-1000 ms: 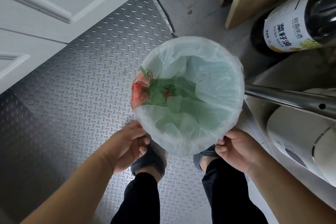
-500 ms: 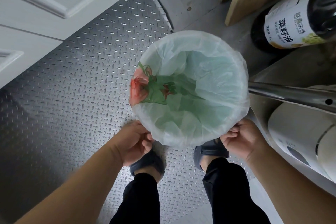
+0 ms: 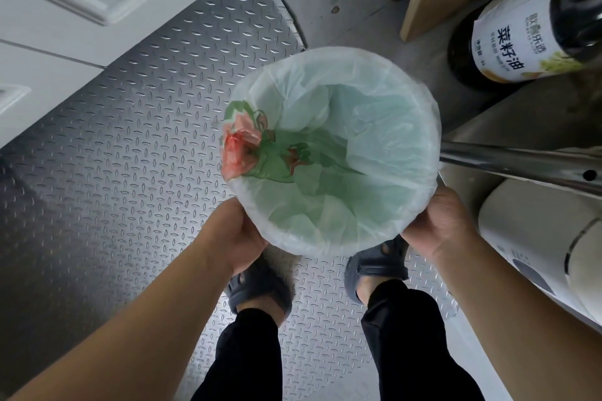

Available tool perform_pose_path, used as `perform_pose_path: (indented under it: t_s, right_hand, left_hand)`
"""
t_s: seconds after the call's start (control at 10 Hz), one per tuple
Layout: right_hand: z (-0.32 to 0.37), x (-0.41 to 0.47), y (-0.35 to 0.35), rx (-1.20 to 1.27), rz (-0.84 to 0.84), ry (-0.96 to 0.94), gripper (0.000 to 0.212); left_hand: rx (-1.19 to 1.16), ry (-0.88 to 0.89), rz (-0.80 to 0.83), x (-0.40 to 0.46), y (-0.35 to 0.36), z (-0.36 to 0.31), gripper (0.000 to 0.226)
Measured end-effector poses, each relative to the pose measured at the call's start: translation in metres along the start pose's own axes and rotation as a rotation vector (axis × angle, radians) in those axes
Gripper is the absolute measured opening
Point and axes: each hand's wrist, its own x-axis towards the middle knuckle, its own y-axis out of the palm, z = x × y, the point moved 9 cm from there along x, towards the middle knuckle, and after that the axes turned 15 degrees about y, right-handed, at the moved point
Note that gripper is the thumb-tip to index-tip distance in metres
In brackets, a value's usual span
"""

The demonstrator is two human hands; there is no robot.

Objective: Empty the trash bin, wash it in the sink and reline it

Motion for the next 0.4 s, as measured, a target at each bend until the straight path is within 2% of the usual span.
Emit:
perform_pose_path:
  t_s: [0.1, 0.2, 0.3, 0.4]
  right_hand:
    - [0.001, -0.007, -0.019, -0.118, -0.199, -0.007, 0.023]
    - [-0.003, -0.024, -0.032, -0.546, -0.506, 0.047, 0.020]
    - [-0.014, -0.043, -0.024, -0.789, -0.522, 0.079, 0.018]
    - [-0.027, -0.066, -0.009, -0.950, -0.491, 0.116, 0.014]
  left_hand:
    - [-0.182, -0.013, -0.058, -0.011, -0.006, -0.004, 0.028]
    - [0.160, -0.040, -0.125, -0.033, -0.025, -0.002, 0.025]
    - [0.879, -0.030, -0.072, -0.062, -0.035, -0.011, 0.014]
    - [1.189, 0.027, 0.010, -0.089, -0.026, -0.025, 0.017]
